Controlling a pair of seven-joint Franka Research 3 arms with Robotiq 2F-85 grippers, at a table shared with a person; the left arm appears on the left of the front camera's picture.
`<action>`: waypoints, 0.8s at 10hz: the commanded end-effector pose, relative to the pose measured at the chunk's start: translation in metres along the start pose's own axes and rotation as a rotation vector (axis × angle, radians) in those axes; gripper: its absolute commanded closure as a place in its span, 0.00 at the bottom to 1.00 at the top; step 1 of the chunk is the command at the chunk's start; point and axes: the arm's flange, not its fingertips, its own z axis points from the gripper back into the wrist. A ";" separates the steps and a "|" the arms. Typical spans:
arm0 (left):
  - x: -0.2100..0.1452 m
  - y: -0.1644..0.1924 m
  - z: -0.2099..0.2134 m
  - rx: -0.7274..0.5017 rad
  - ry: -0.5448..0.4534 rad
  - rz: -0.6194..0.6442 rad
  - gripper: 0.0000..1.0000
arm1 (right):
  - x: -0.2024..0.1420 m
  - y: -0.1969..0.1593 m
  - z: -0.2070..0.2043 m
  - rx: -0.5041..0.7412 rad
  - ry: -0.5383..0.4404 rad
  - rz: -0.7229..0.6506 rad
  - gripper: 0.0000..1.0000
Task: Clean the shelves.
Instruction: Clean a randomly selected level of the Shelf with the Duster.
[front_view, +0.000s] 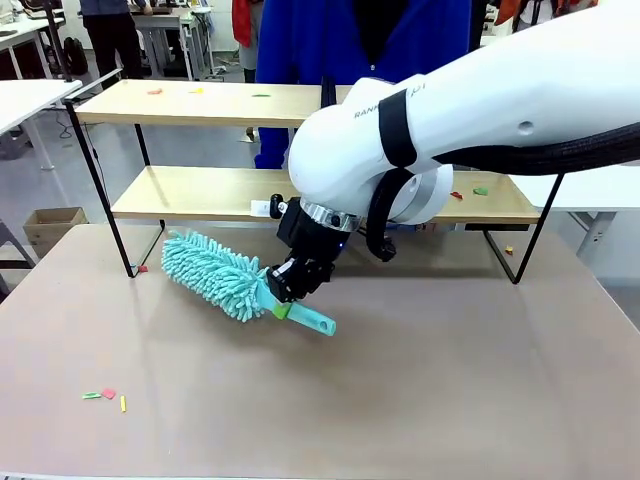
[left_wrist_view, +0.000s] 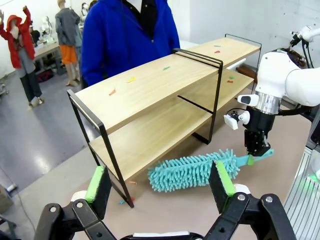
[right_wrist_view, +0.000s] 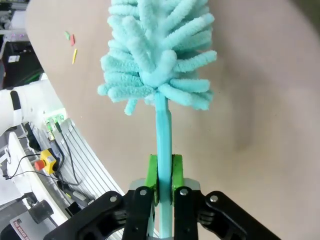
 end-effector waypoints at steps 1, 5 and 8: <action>0.000 0.000 0.000 0.000 0.008 -0.006 0.00 | 0.000 0.000 0.001 -0.001 -0.002 0.000 0.88; 0.000 0.000 0.000 0.000 0.008 -0.006 0.00 | 0.049 -0.006 -0.017 -0.073 -0.152 -0.079 0.88; 0.000 0.000 0.000 0.000 0.008 -0.006 0.00 | 0.076 -0.008 -0.037 -0.114 -0.178 -0.117 0.88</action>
